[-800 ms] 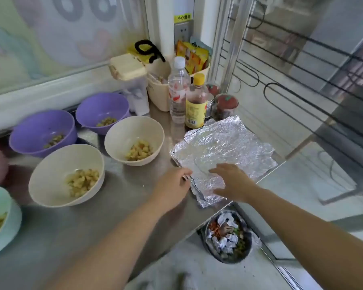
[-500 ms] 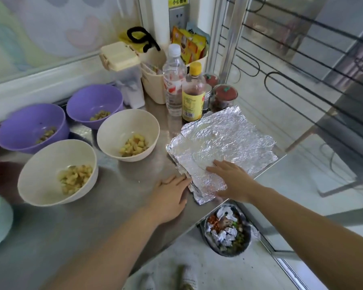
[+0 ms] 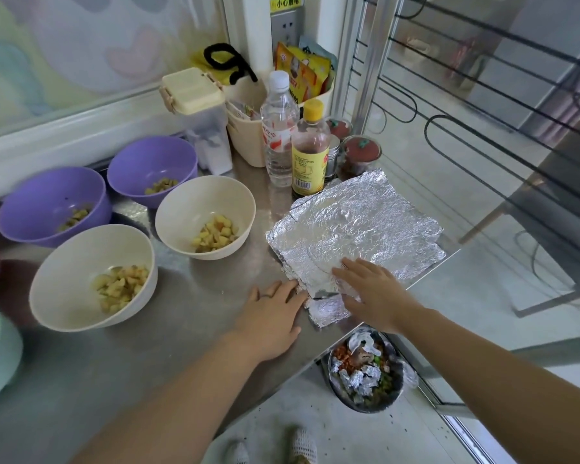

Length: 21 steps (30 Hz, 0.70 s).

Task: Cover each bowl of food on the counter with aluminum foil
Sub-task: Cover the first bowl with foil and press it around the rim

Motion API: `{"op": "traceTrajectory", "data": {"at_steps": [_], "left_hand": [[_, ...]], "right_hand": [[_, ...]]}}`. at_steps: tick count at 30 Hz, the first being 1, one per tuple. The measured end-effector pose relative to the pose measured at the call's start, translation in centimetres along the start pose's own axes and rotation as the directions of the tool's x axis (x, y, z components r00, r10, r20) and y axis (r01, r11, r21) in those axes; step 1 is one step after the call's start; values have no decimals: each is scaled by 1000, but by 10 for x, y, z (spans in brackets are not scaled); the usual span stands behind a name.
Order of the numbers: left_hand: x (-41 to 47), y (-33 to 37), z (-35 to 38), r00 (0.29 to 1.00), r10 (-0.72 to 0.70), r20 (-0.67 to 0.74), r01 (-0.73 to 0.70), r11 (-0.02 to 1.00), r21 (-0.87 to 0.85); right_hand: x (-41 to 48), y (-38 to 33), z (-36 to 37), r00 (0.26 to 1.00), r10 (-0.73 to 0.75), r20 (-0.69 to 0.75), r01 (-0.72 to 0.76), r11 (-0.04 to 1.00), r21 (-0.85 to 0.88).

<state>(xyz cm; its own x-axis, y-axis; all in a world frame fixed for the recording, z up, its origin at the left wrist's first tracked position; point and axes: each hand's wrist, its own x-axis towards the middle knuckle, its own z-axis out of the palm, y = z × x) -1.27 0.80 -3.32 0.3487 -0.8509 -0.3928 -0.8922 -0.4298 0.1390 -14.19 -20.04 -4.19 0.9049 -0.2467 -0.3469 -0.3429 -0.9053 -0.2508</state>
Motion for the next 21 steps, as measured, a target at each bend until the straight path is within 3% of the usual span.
{"op": "traceTrajectory", "data": {"at_steps": [16, 21], "left_hand": [[9, 0, -15, 999, 18, -41, -18, 1000, -15], [19, 6, -28, 998, -18, -56, 0, 953, -303]], "right_hand": [[6, -18, -1, 999, 52, -16, -51, 996, 70], [5, -14, -5, 999, 17, 29, -20, 995, 96]]}}
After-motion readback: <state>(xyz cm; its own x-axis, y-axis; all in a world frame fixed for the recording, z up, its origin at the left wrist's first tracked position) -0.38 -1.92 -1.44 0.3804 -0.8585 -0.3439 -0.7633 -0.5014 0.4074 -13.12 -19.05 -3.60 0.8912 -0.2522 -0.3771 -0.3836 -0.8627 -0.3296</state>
